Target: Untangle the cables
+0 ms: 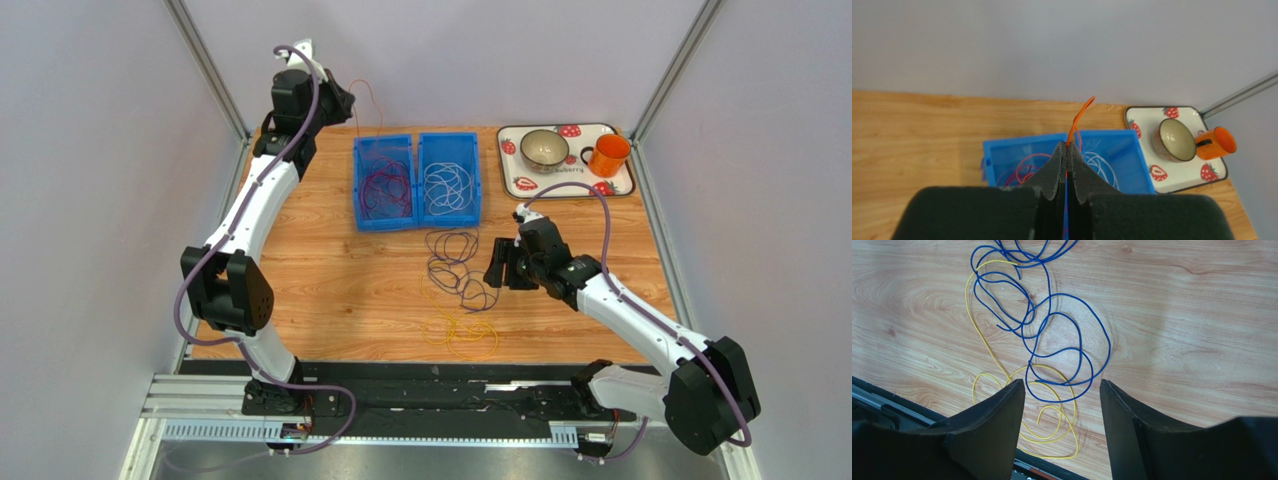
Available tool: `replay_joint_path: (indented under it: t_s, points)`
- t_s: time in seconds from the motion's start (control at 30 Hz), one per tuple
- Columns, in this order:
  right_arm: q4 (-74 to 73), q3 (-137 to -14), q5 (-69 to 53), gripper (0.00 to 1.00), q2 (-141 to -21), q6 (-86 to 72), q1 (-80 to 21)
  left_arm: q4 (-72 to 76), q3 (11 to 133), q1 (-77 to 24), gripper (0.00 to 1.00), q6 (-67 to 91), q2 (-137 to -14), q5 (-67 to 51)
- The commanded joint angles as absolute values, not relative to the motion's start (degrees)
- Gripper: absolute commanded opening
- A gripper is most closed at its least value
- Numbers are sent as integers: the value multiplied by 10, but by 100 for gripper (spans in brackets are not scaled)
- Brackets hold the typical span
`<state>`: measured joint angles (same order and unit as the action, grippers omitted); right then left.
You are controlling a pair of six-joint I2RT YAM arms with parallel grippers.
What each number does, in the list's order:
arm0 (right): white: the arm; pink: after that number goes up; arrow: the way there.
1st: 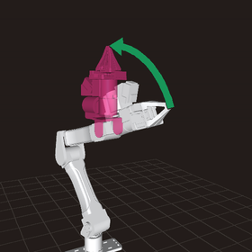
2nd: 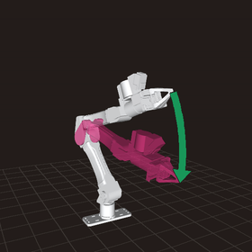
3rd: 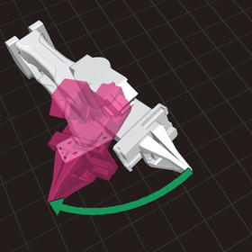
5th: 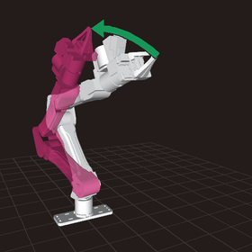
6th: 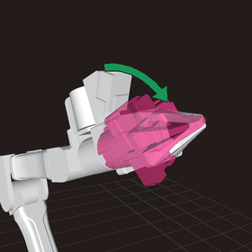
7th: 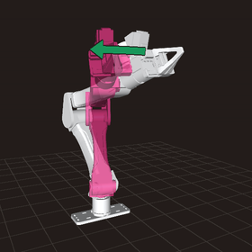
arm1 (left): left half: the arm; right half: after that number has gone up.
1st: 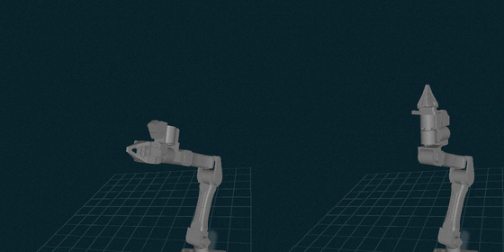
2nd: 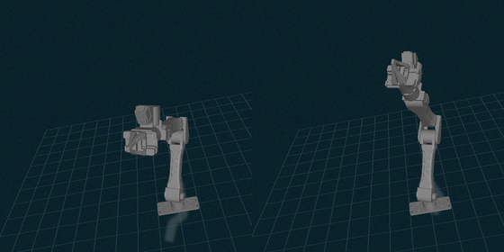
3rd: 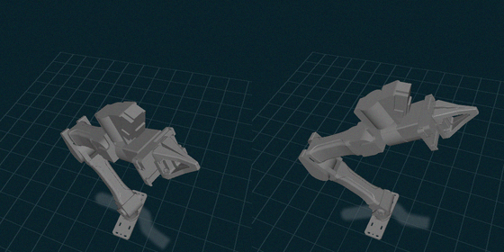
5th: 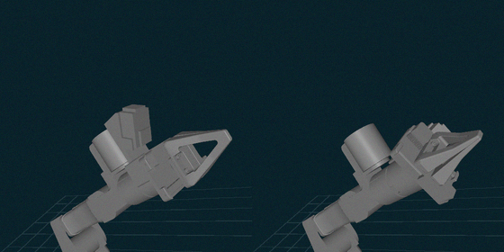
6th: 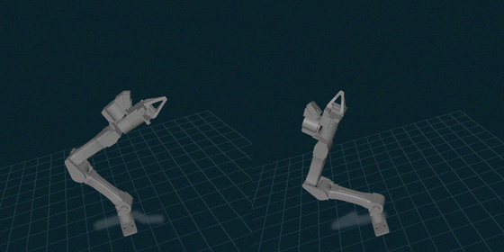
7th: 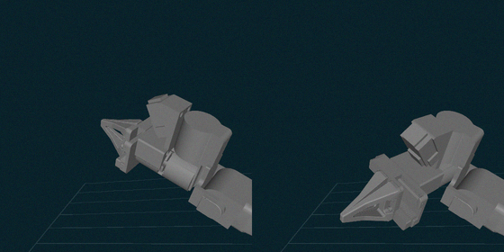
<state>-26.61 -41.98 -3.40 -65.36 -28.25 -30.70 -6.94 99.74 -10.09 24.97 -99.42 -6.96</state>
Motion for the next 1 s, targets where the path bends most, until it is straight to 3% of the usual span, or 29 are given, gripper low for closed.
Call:
replay_joint_path:
  t_s: [0.0,0.27,0.6,0.97]
  points:
    - [-237,-424,-49,60,-655,-281,-311,-18,937,-98,0,265,-939,-16]
    - [-242,-422,-51,60,-652,-283,-310,-26,913,-98,0,282,-950,-25]
    - [-238,-420,-53,60,-661,-280,-309,-31,928,-103,0,307,-1031,-81]
    - [-236,-421,-51,60,-671,-278,-310,-43,958,-125,0,309,-1115,-68]
